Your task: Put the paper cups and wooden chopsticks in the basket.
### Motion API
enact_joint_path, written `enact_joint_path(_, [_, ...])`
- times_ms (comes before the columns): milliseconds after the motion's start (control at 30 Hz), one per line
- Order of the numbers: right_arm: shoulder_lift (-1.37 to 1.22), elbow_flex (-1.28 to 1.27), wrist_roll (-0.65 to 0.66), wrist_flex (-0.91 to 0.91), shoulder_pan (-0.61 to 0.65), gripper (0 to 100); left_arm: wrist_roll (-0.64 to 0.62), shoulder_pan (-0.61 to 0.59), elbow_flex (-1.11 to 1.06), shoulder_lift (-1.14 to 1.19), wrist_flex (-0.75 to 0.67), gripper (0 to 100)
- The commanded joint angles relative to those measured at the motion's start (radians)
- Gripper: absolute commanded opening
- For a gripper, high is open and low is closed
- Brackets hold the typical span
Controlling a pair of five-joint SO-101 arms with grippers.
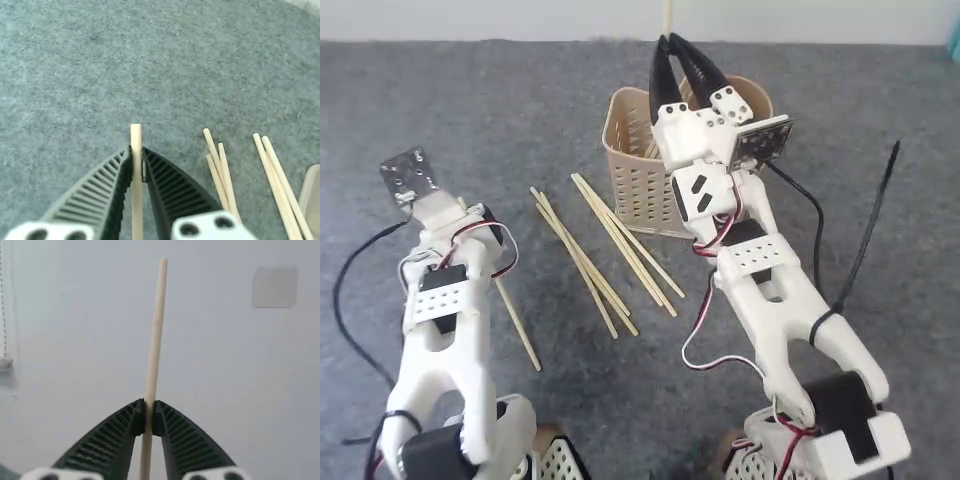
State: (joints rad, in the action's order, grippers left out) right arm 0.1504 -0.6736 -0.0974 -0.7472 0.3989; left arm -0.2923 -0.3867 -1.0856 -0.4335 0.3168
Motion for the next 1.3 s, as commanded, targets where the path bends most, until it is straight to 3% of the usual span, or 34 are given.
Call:
enact_joint_path(0, [0.013,0.017,0.021,0.013,-0.022,13.6,0.012,-0.002,0.01,-0.048,-0.026,1])
enact_joint_path(100, [0.015,0.017,0.021,0.036,-0.019,19.5,0.012,-0.002,0.012,-0.048,-0.026,1])
enact_joint_path(233, [0.11,-0.032,0.015,0.042,-0.025,13.2,0.012,-0.002,0.012,-0.048,-0.026,1])
enact_joint_path(400, [0.433,-0.265,0.015,0.084,-0.018,5.7,0.012,0.0,0.012,-0.048,-0.026,1])
enact_joint_path(500, [0.687,-0.384,-0.002,0.283,-0.018,3.2,0.012,0.0,0.012,-0.048,-0.026,1])
enact_joint_path(700, [1.081,-0.427,-0.193,0.707,-0.071,3.1,0.012,-0.002,0.008,-0.048,-0.026,1])
enact_joint_path(833, [1.271,-0.427,-0.207,0.886,-0.107,2.8,0.012,-0.009,0.008,-0.048,-0.026,1])
enact_joint_path(933, [1.414,-0.445,-0.233,1.124,-0.165,2.7,0.006,-0.041,0.013,-0.048,-0.026,1])
enact_joint_path(1067, [1.609,-0.542,-0.341,1.379,-0.309,2.7,-0.008,-0.057,0.05,-0.048,-0.02,1])
enact_joint_path(1267, [1.638,-0.772,-0.345,1.483,-0.559,2.6,-0.041,-0.008,0.107,-0.187,0.008,1])
